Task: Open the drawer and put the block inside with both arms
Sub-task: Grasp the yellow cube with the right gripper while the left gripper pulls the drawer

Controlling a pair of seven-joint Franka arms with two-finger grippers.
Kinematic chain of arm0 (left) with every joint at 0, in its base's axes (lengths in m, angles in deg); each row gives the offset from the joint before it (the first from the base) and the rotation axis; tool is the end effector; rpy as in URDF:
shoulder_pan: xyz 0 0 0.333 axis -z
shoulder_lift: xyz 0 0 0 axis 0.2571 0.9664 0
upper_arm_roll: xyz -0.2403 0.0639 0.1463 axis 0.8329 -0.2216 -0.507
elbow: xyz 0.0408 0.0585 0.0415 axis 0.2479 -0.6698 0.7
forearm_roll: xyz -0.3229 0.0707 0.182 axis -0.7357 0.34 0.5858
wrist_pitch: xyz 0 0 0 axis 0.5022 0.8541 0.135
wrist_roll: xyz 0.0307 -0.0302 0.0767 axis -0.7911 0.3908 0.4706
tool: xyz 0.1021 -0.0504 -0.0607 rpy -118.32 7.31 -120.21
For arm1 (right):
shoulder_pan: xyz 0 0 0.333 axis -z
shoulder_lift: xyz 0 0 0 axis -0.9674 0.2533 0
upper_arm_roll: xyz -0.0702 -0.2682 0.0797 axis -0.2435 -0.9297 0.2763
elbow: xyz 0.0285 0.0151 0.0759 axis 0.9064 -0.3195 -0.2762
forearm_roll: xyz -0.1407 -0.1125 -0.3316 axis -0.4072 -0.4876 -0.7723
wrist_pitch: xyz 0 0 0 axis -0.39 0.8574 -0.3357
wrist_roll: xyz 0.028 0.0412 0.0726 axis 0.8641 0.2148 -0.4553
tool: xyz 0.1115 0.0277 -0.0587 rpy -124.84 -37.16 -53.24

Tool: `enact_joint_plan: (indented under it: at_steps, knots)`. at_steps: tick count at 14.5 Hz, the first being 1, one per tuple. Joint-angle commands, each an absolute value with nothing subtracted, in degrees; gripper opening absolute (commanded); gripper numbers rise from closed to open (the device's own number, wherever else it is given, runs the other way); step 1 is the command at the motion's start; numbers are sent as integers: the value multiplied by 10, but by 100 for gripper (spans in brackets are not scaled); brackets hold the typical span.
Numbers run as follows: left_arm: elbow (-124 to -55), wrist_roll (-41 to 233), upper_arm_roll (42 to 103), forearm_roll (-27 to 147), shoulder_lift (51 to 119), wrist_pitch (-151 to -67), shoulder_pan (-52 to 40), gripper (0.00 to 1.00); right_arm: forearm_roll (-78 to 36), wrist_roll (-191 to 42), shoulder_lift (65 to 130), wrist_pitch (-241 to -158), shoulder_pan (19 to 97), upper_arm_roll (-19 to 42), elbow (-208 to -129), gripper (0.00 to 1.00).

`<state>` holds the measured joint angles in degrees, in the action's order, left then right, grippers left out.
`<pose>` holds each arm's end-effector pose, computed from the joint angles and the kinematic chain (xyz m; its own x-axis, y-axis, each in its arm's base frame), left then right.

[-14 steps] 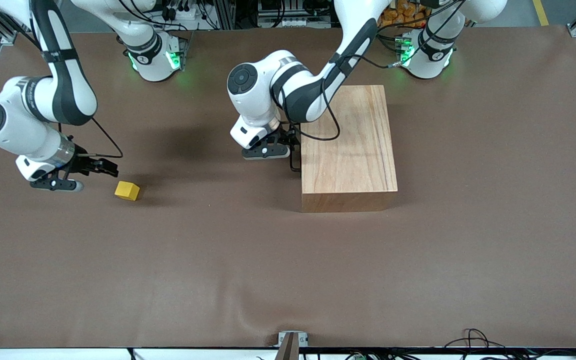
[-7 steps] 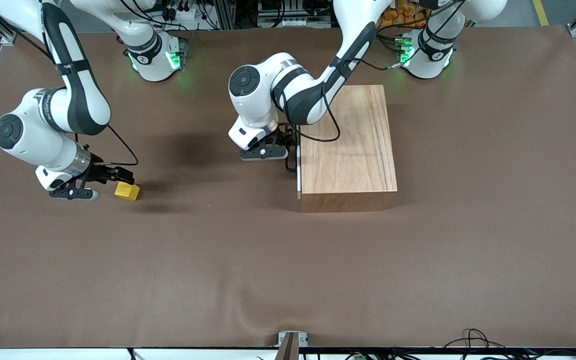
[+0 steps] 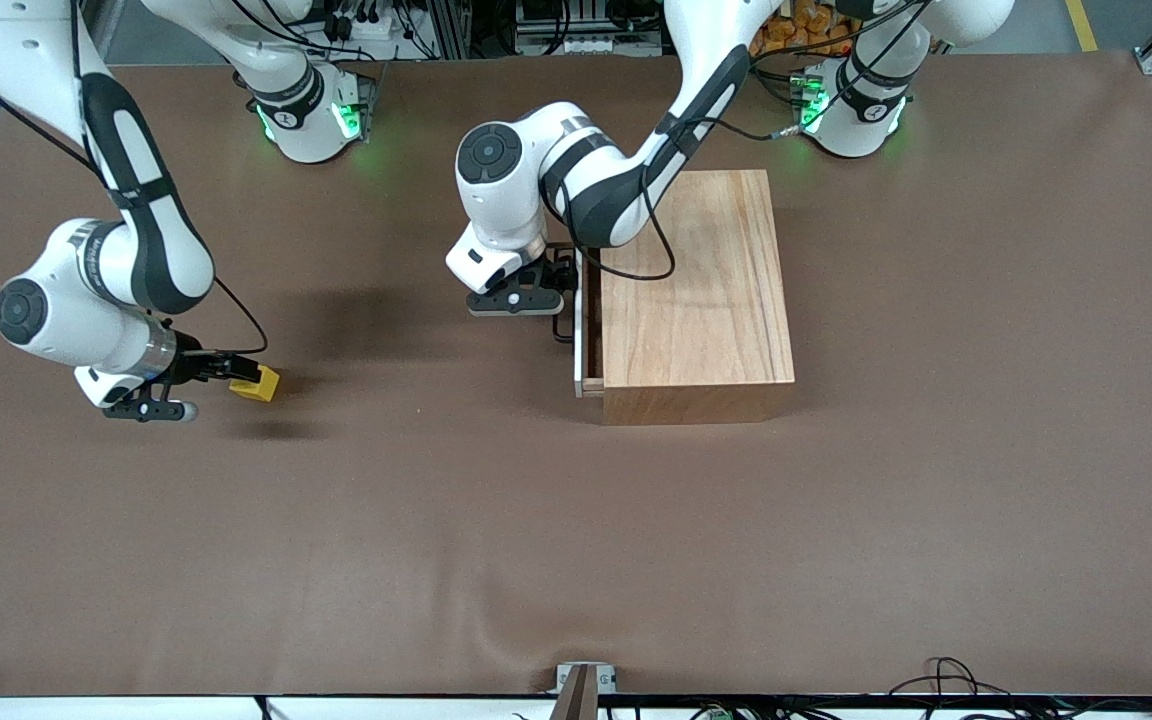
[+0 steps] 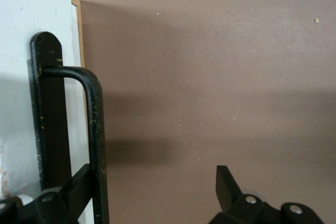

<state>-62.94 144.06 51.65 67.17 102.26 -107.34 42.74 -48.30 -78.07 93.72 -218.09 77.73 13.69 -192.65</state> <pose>0.4000 -0.5883 0.2754 1.0000 -0.0033 -0.0049 -0.0033 -1.0000 -0.0025 0.5333 -0.0463 0.1963 0.9898 -0.0568 -0.1304 -0.0705 -0.9922 -0.1029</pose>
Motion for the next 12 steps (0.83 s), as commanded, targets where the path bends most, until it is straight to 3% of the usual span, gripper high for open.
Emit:
enact_joint_plan:
  at_steps: [1,7,8,10,11,12]
  knots:
    - [-615,1439,523,657,1031,-1094,429,100,-471,-792,964,-2199,784,142,-1912,100]
    - [-614,1441,532,657,1032,-1114,430,100,-469,-792,987,-2213,787,143,-1913,100]
    - [-614,1441,533,657,1032,-1119,431,100,-469,-792,987,-2213,787,144,-1914,89]
    - [-614,1441,536,658,1037,-1127,435,100,-468,-791,987,-2212,787,144,-1916,42]
    - [-614,1441,536,657,1037,-1136,440,100,-463,-792,989,-2208,787,144,-1916,23]
    - [-614,1441,536,657,1038,-1142,441,100,-454,-793,989,-2206,787,144,-1916,10]
